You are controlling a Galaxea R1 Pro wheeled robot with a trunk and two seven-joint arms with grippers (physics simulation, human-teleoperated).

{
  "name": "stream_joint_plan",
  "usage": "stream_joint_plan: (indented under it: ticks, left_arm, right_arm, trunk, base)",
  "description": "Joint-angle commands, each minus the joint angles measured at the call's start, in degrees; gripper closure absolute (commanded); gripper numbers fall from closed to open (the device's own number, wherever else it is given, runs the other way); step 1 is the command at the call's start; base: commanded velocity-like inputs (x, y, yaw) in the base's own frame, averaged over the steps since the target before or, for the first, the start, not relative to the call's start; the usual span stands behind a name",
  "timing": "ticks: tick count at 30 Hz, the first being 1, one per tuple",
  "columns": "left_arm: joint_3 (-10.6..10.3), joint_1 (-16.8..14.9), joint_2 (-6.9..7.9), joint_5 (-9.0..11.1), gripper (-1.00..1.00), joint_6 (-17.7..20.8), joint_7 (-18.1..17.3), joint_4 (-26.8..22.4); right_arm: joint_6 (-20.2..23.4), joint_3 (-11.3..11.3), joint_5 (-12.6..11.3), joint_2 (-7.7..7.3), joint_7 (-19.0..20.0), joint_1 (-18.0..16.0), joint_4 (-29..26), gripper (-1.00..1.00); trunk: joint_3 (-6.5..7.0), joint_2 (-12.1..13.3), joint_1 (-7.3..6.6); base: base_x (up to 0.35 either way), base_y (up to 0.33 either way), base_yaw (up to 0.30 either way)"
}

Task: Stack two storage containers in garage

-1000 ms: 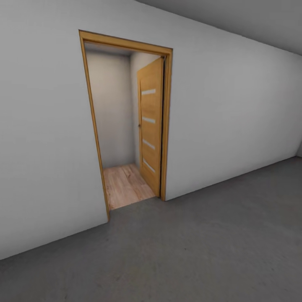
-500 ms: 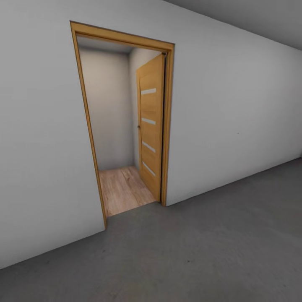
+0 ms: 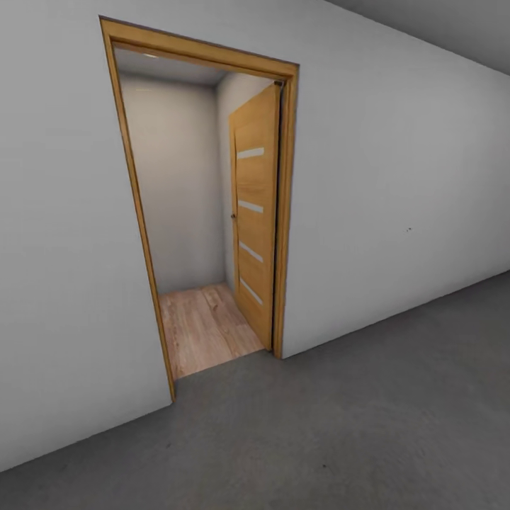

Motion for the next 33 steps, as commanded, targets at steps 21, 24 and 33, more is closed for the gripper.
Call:
stream_joint_plan:
  ticks: [21,24,33]
  left_arm:
    - [-0.4,0.0,0.0,0.5,-1.0,-0.2,0.1,0.0]
    - [-0.4,0.0,-0.02,0.5,-1.0,-0.2,0.1,0.0]
    - [-0.4,0.0,-0.03,0.4,-1.0,-0.3,0.1,0.0]
  right_arm:
    - [-0.6,0.2,-0.3,-0.18,0.3,-0.1,0.2,-1.0]
    - [-0.6,0.2,-0.3,-0.27,0.3,-0.1,0.2,-1.0]
    - [-0.6,0.2,-0.4,-0.39,0.4,-0.1,0.2,-1.0]
  trunk:
    - [-0.08,0.0,0.04]
    - [-0.08,0.0,0.04]
    - [-0.08,0.0,0.04]
  base:
    - [0.321,0.0,0.0]
    - [0.321,0.0,0.104]
    - [0.321,0.0,0.194]
